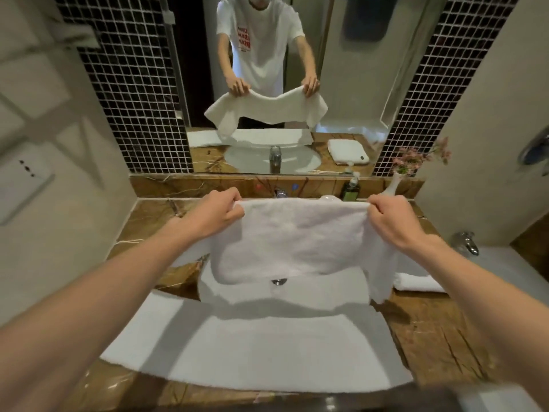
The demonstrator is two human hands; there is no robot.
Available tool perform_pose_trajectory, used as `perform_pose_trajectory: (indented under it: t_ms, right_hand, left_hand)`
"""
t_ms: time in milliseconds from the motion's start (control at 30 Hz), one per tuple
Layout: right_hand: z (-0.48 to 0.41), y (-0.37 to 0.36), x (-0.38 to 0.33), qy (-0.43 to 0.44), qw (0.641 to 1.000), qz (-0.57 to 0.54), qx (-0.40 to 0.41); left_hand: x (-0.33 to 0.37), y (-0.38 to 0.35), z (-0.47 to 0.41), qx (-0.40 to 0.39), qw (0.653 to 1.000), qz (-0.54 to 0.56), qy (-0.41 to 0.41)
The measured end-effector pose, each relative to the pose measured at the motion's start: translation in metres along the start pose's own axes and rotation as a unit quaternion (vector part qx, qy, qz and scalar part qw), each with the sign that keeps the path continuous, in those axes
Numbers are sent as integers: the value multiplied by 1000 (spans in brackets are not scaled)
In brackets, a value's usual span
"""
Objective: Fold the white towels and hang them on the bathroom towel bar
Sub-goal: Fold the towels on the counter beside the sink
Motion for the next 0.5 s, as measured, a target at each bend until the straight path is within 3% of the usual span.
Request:
perform_pose_trajectory:
  t_ms: [267,500]
  right_hand:
    - [27,14,-7,29,994,100,-46]
    - [42,-9,-17,117,972,164,-122]
  left_hand:
    - [-18,-2,21,-102,980,-143,-97]
    - [-37,-13,39,-133,974,-164,-80]
Point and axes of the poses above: each hand's wrist, its own z-axis away from the middle knuckle, its own y-axis out of the back of the hand, x = y × z, the point moved 8 cm from there along -z, towards the middle knuckle, and after that the axes turned 7 degrees about x, right-handed, at the moved point
